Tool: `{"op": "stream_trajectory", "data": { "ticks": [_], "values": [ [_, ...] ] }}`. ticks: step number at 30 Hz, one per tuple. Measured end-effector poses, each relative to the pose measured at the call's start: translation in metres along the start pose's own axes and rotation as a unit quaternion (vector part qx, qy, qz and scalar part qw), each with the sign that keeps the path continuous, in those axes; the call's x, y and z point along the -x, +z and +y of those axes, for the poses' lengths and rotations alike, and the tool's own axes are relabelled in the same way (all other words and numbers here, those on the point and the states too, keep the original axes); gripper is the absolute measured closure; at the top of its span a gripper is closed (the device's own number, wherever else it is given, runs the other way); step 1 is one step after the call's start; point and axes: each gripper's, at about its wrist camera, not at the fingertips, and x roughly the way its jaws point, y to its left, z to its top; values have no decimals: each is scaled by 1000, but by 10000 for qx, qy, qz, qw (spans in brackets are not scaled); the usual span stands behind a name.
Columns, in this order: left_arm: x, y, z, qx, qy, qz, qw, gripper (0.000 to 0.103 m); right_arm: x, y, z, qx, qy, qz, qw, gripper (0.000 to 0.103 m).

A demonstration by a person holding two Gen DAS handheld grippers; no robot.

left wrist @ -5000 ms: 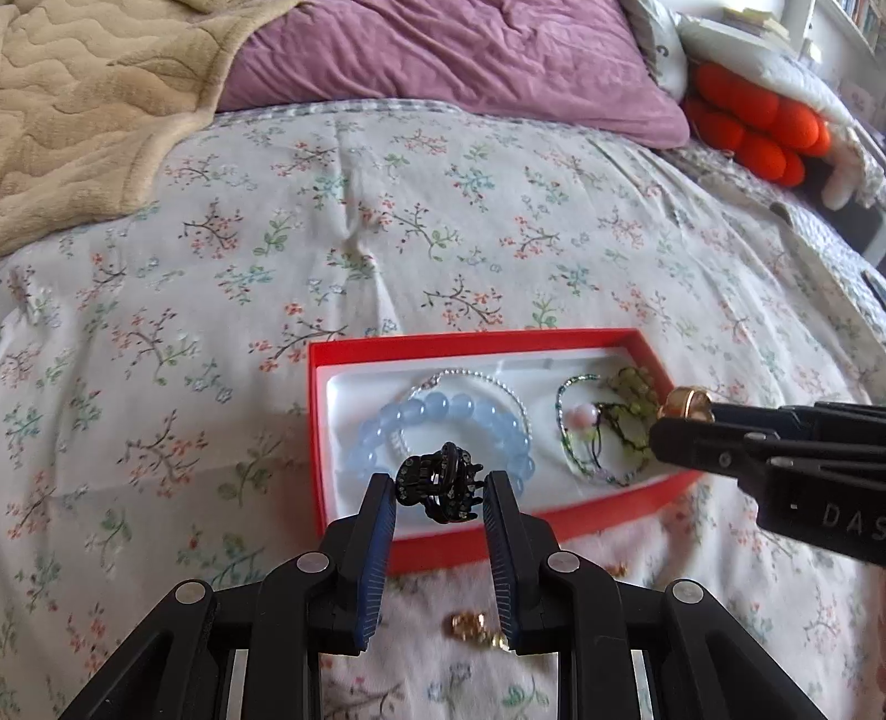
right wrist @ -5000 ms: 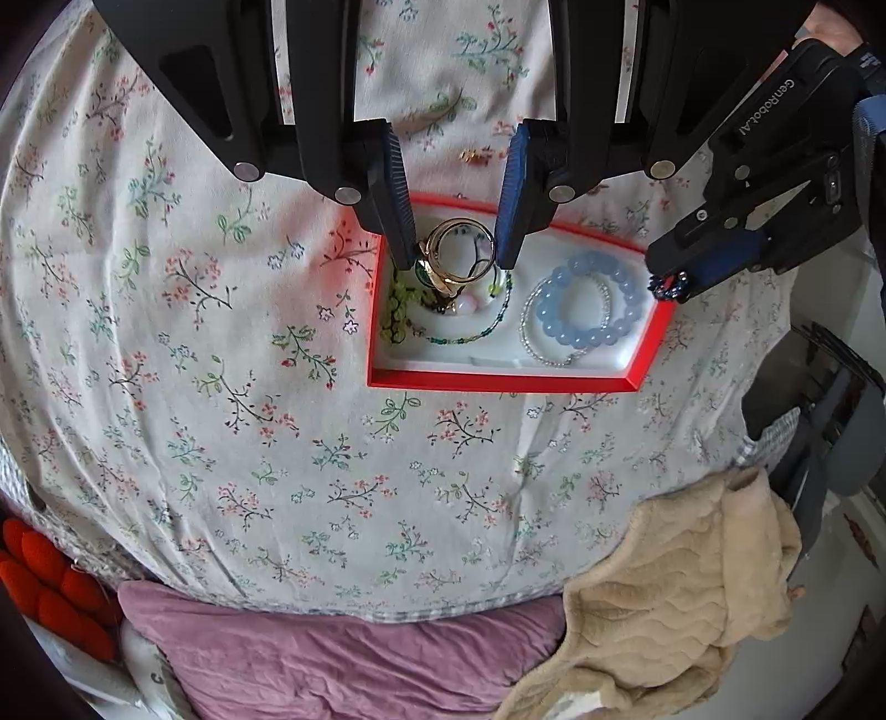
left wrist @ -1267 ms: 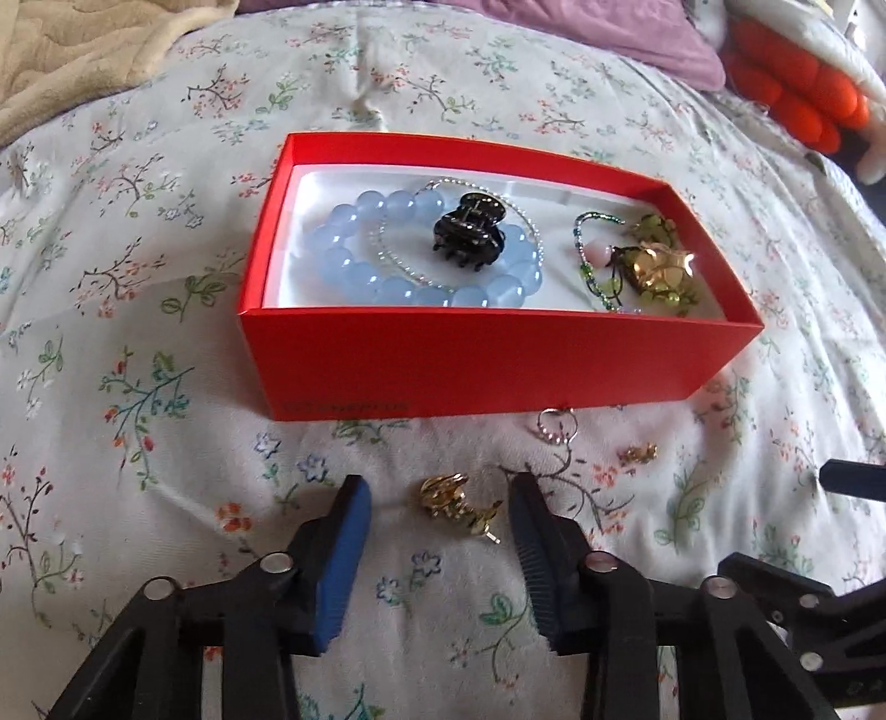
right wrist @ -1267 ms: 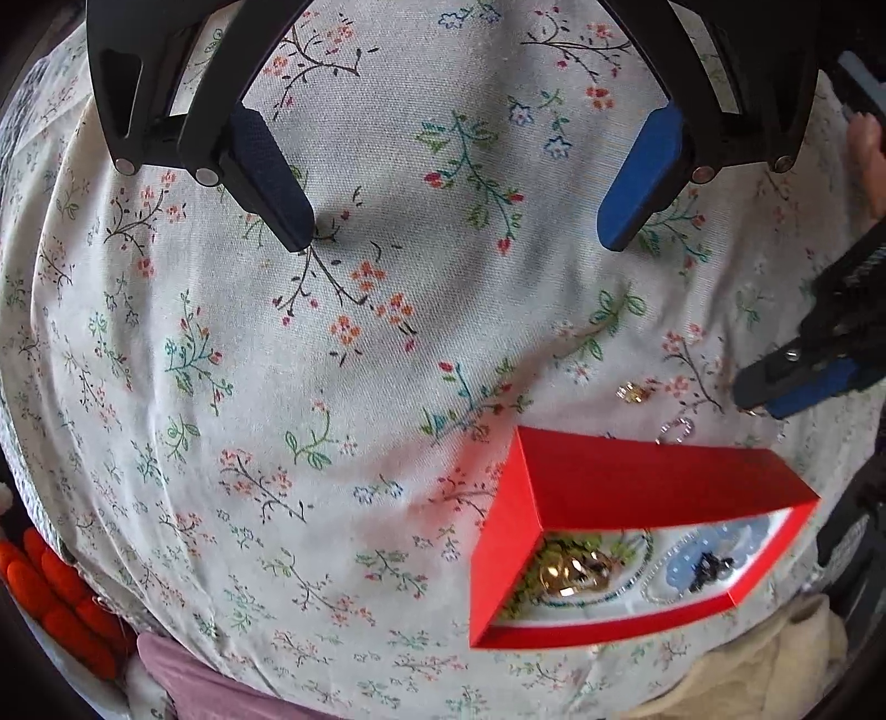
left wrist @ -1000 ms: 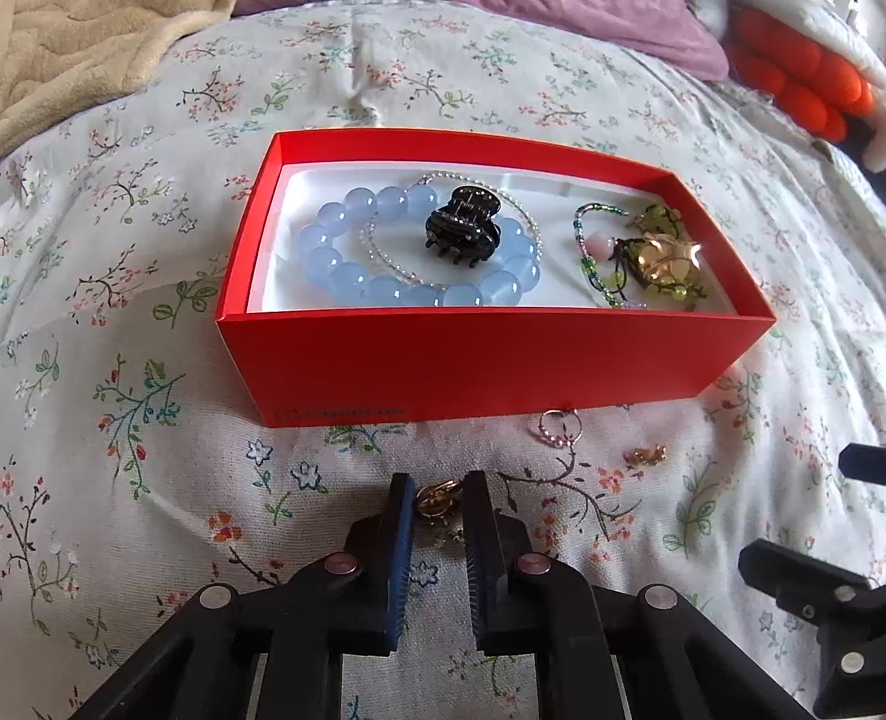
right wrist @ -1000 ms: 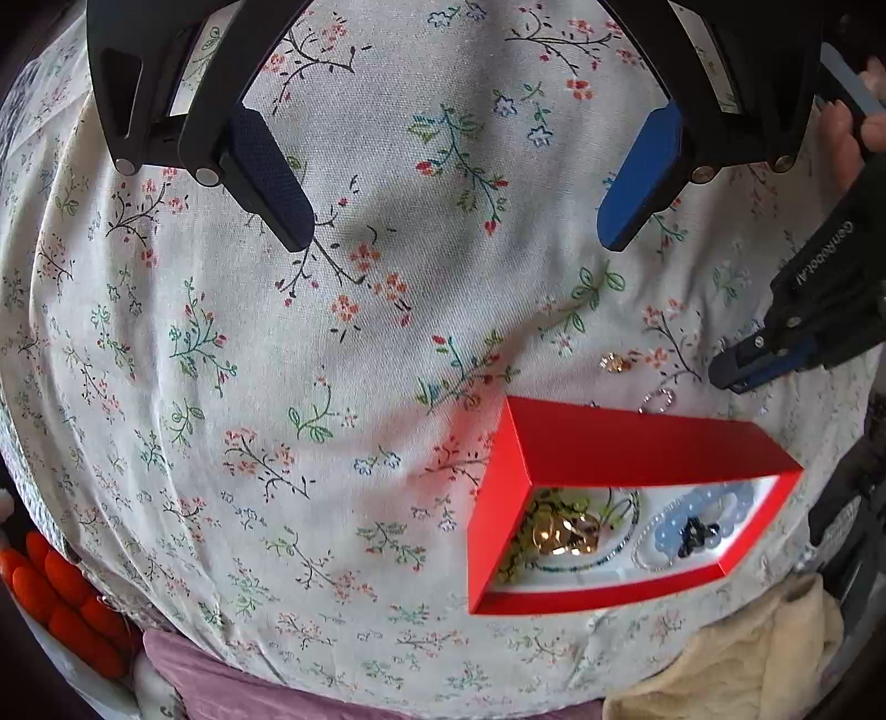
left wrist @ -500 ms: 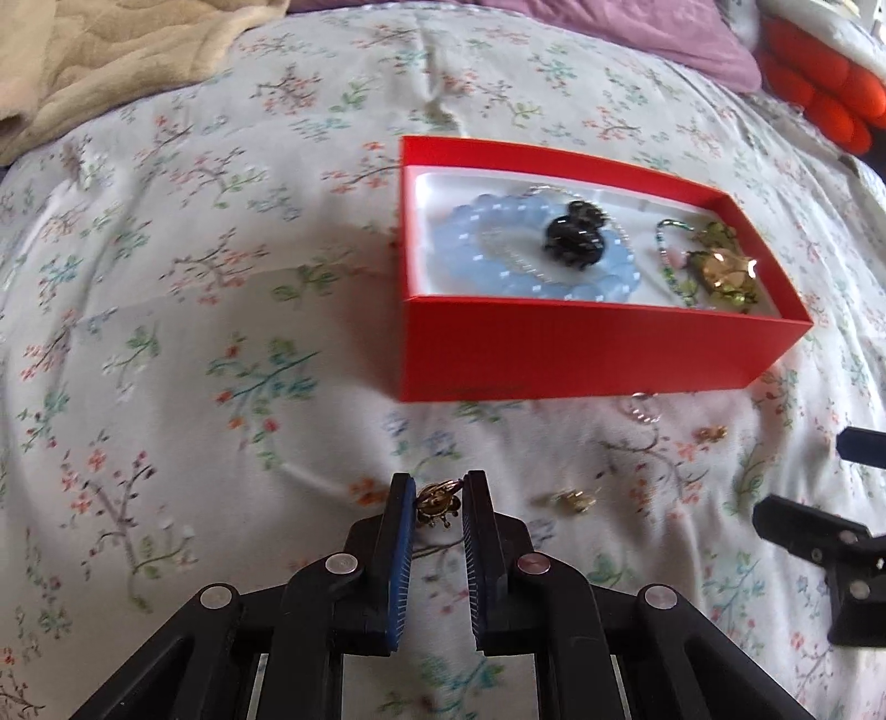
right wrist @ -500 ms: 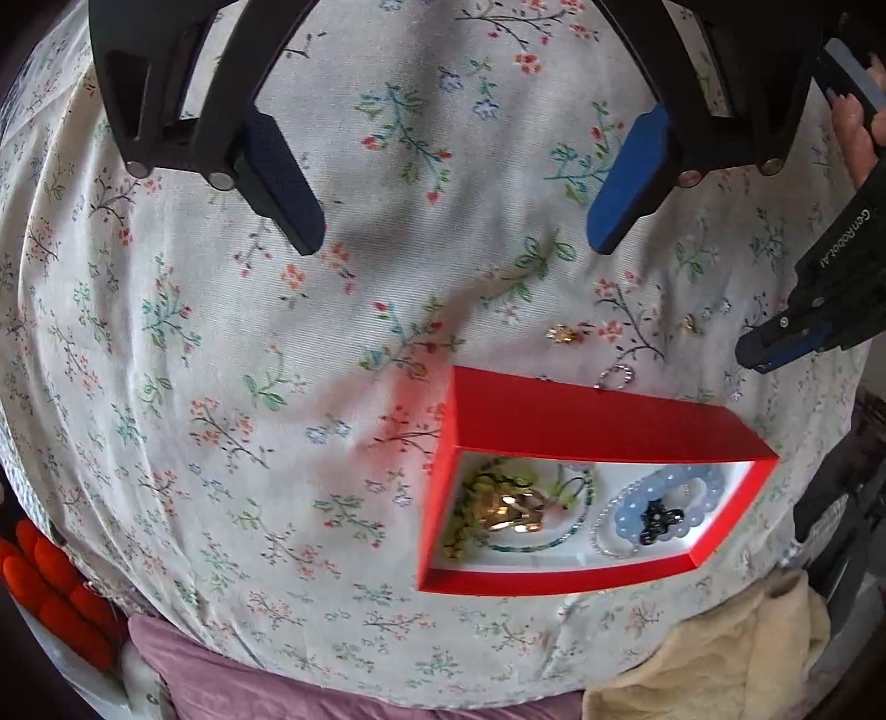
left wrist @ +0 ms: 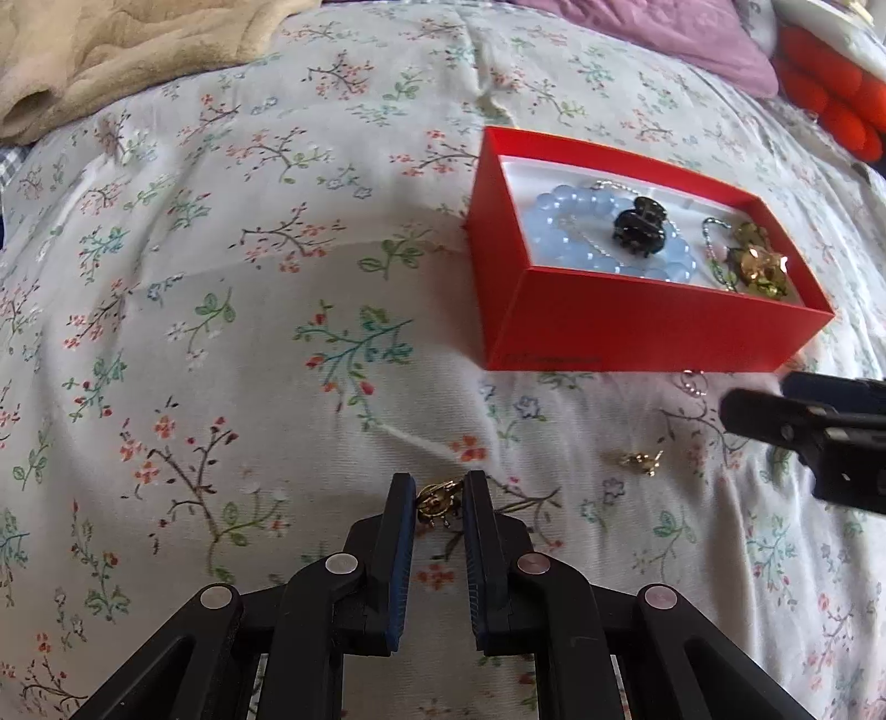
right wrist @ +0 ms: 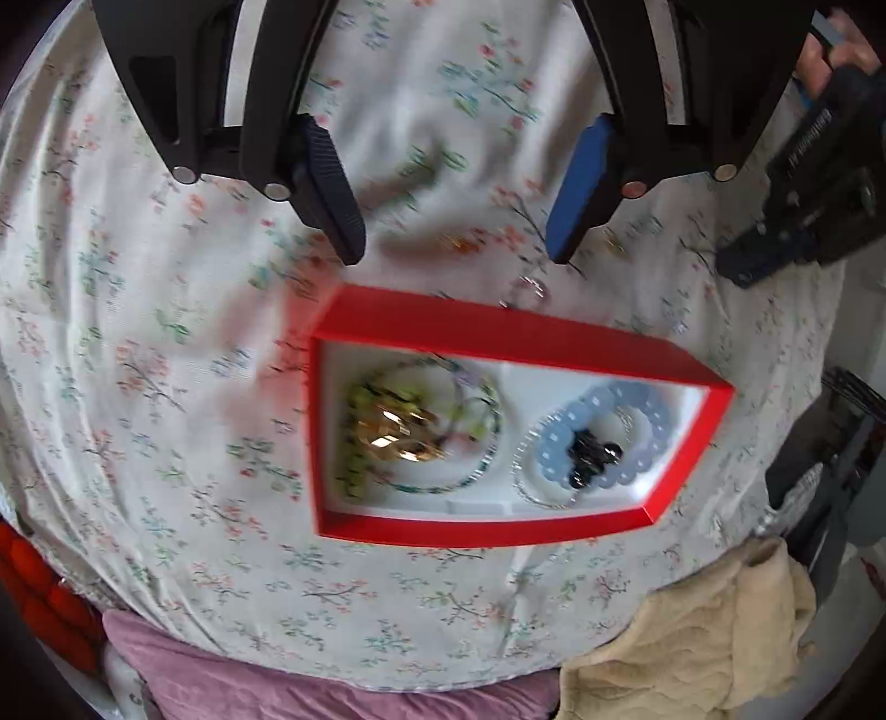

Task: Organize jewelry

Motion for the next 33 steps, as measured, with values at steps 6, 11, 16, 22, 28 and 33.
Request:
{"op": "stream_trajectory", "data": {
  "ticks": [6,11,16,22,28,33],
  "values": [
    [-1,-3,8,44,-20,62,10000,91,-20,12,14,-41,-72,69,9999,49],
    [-1,-4,12,107,-71,85,9999,91,-26,14,21,-59,-258,30,9996,55],
    [-1,-3,14,108,-103,100,9998,91,-29,15,31,74,-548,-1,9985,68],
    [0,-2,23,299,-383,162,9987,91,-30,15,37,258,-593,2,9979,85],
    [3,1,33,531,-573,198,9967,91,-24,17,31,135,-315,82,9994,98],
    [5,3,38,694,-683,227,9950,91,-15,17,26,9,-54,92,9999,98]
  ]
}}
